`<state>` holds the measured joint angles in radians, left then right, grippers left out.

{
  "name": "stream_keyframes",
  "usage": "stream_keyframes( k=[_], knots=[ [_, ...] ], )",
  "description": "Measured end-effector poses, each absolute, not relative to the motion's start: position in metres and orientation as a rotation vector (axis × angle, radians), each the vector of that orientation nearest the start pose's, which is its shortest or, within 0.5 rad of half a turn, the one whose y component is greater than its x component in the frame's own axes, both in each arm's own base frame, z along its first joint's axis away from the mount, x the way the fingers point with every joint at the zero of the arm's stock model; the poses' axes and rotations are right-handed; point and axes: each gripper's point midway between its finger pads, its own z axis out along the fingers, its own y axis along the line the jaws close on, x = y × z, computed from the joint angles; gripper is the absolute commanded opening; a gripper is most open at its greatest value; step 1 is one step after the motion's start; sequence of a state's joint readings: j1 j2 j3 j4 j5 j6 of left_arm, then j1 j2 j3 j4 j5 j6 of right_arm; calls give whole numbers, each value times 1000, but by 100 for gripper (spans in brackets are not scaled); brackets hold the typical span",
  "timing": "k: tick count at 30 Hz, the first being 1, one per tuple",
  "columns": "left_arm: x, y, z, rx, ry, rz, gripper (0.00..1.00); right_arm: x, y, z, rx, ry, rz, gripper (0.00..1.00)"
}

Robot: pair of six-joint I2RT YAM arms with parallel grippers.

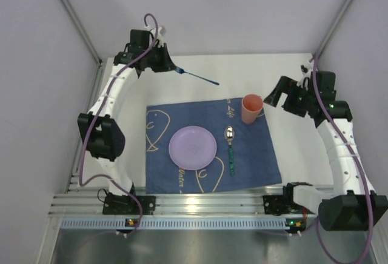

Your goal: Set the dinner table for one person

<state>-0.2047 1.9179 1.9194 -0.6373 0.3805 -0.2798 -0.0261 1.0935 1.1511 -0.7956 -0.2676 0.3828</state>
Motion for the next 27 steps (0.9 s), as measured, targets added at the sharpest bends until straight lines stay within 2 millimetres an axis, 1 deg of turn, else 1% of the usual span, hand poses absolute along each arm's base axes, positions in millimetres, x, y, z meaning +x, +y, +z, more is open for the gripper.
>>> stream_keyframes(
  k=[2,3,4,5,6,8,9,11,15,17,19,20,21,23,24,25,27],
  knots=[
    [462,-180,257,221,2240,-721,0,302,84,251,193,2269,617,100],
    [446,-181,256,267,2252,-752,0,305,103,262,101,2249,684,100],
    [435,-183,254,306,2258,-782,0,306,122,273,8,2228,746,100],
    [424,-184,250,333,2268,-807,0,306,136,281,-61,2211,794,100],
    [411,-185,243,357,2283,-839,0,306,153,289,-146,2190,852,100],
    [386,-187,233,388,2321,-913,0,303,179,300,-269,2160,951,100],
    [378,-189,232,399,2331,-945,0,301,192,300,-329,2159,1007,99],
    [363,-195,239,430,2319,-1028,0,297,211,295,-406,2173,1086,98],
    [343,-204,266,488,2237,-1141,0,285,250,261,-529,2270,1175,97],
    [332,-206,277,509,2206,-1181,0,270,269,246,-606,2309,1202,95],
    [324,-207,285,522,2184,-1207,0,255,282,238,-668,2330,1226,84],
    [319,-208,288,527,2175,-1219,0,248,288,235,-694,2336,1237,69],
    [317,-208,290,528,2172,-1228,0,241,292,232,-718,2338,1246,59],
    [314,-208,289,525,2174,-1240,0,235,301,230,-737,2329,1274,30],
    [313,-208,286,517,2180,-1243,0,231,304,228,-735,2332,1291,1],
    [314,-208,284,508,2187,-1244,0,230,306,226,-738,2327,1299,0],
    [319,-207,277,477,2203,-1219,0,223,313,229,-770,2288,1364,0]
  ],
)
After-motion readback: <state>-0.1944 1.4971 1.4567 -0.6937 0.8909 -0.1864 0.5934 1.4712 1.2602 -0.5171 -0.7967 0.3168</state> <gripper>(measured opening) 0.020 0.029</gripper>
